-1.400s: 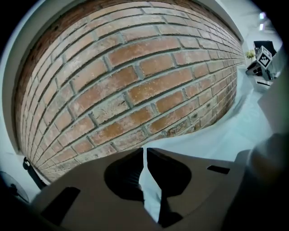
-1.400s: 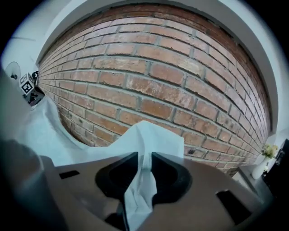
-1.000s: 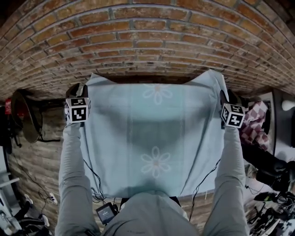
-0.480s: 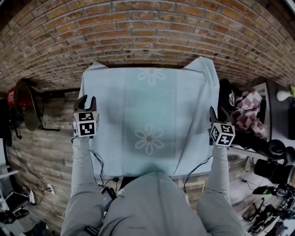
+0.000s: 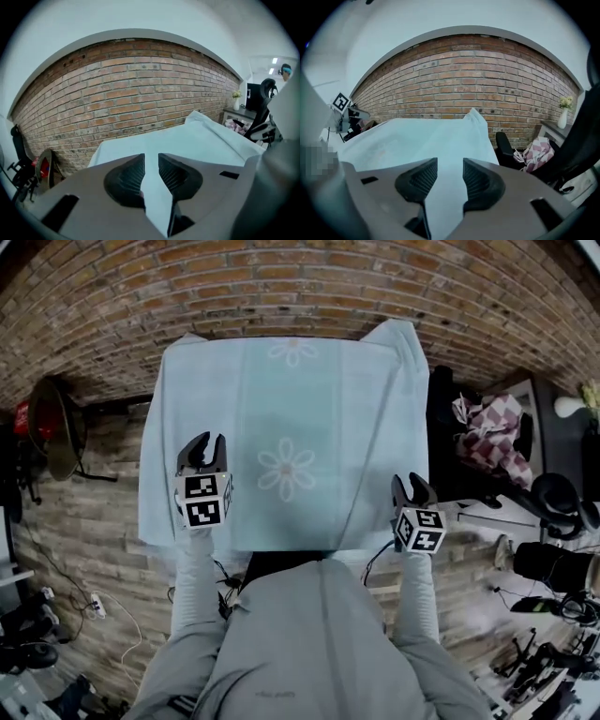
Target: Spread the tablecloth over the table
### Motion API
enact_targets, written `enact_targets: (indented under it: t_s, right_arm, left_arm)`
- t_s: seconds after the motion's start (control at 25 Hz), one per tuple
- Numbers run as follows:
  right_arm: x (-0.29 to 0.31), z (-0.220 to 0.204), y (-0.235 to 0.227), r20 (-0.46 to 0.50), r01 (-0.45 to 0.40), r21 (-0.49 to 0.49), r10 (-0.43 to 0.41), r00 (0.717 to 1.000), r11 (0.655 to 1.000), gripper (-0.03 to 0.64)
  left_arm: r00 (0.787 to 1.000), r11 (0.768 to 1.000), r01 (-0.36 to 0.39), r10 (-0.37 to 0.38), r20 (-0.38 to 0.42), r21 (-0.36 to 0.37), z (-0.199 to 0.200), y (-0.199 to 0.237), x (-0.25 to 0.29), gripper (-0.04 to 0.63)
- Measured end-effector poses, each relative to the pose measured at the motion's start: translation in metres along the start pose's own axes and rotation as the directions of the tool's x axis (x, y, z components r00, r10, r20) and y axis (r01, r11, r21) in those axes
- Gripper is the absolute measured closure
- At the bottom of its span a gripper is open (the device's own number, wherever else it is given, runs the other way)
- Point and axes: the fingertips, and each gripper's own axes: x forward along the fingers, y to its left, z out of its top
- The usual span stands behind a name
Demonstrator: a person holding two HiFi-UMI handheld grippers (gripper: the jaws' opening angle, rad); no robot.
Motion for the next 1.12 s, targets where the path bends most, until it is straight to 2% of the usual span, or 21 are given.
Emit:
enact_targets:
  t_s: [0.2,0.4,0.52,0.84,0.88,1.04,1.12]
  right_arm:
    - [-0.022,-0.051,0.019,-0.09,-0.05,-0.07,0.044,0.995,0.996,0.463]
    - [-0.031,-0.09,0.026,-0.161,-0.072,-0.037,0.065,0.985,0.997,0.459]
    - [-0.036,-0.11,0.028,-0.213,-0.072,-0.049,0.06,0.975,0.996,0.459]
    - [-0.039,-0.125,0.025,-0.236,-0.07,-0.058,0.055,0.97,0.996,0.446]
    - [-0.039,-0.125,0.025,-0.238,-0.072,-0.061,0.056,0.97,0.996,0.451]
    - [-0.039,-0.124,0.028,-0.254,-0.067,-0.113,0.037,0.967,0.991,0.568]
    - [-0.041,-0.125,0.027,-0.258,-0.055,-0.126,0.021,0.966,0.991,0.592]
  left_arm:
    - [0.998,0.998,0.056,-0.056,0.014,-0.001,-0.012,-0.057,-0.024,0.523]
    - [0.989,0.989,0.143,-0.144,0.025,0.037,-0.014,-0.113,-0.034,0.538]
    - [0.98,0.98,0.195,-0.196,0.028,0.041,-0.015,-0.142,-0.038,0.543]
    - [0.956,0.954,0.288,-0.292,0.025,0.087,-0.015,-0.198,-0.041,0.549]
    - [0.954,0.951,0.295,-0.298,0.024,0.09,-0.015,-0.202,-0.041,0.549]
    - [0.947,0.943,0.318,-0.322,0.021,0.102,-0.015,-0.216,-0.04,0.551]
    - [0.943,0.938,0.328,-0.332,0.02,0.11,-0.014,-0.22,-0.04,0.551]
